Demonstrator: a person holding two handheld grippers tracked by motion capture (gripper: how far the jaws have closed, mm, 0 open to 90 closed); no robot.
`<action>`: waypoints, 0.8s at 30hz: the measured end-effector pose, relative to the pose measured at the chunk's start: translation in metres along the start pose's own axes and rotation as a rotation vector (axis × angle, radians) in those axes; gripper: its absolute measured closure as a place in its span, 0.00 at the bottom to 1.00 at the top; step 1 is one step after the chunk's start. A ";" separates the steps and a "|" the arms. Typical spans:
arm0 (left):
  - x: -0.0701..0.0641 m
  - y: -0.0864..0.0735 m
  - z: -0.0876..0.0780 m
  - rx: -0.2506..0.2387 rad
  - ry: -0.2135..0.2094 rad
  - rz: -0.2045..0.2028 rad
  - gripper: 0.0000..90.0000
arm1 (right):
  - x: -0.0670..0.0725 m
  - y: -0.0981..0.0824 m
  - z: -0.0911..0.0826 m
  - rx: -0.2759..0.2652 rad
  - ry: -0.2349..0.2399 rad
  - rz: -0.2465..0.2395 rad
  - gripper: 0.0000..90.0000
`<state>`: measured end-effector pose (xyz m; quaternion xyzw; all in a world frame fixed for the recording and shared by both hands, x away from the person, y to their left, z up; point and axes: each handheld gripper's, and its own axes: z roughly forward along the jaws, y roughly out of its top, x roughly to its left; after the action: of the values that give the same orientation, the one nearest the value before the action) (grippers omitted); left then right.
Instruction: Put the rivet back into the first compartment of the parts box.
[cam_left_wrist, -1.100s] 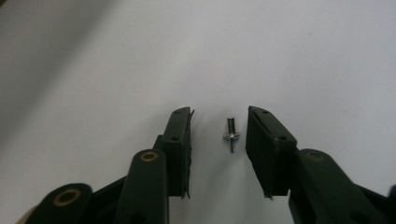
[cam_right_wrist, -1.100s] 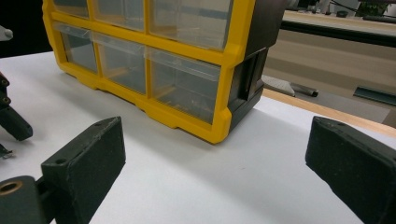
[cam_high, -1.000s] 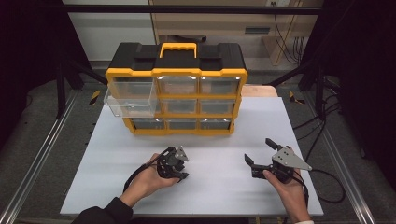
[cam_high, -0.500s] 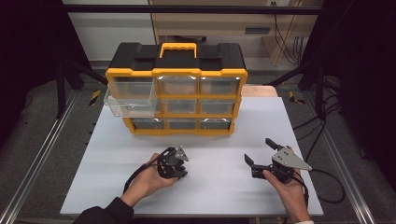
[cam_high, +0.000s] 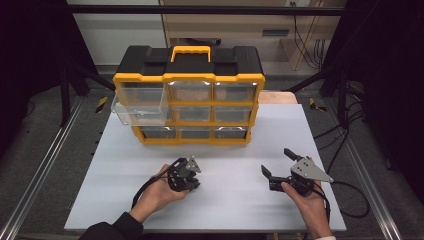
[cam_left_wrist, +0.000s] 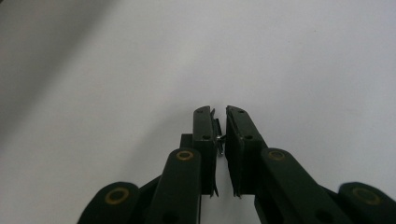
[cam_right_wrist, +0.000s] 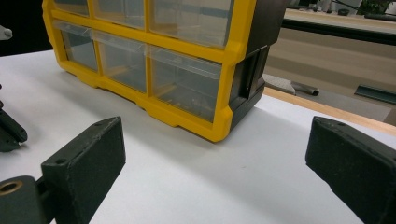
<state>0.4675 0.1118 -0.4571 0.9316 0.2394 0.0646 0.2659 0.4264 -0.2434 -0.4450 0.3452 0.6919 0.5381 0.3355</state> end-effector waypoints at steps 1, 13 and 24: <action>0.001 0.000 0.000 -0.004 0.004 -0.002 0.91 | 0.000 0.000 0.000 0.000 0.000 0.000 0.06; 0.011 0.000 -0.016 0.021 0.027 0.036 0.91 | 0.000 0.000 -0.001 0.000 -0.002 0.001 0.06; 0.016 0.006 -0.038 -0.020 0.057 0.033 0.91 | 0.000 0.000 -0.001 0.003 -0.001 0.000 0.06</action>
<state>0.4749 0.1326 -0.4221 0.9304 0.2307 0.0979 0.2674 0.4259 -0.2435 -0.4445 0.3461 0.6926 0.5368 0.3352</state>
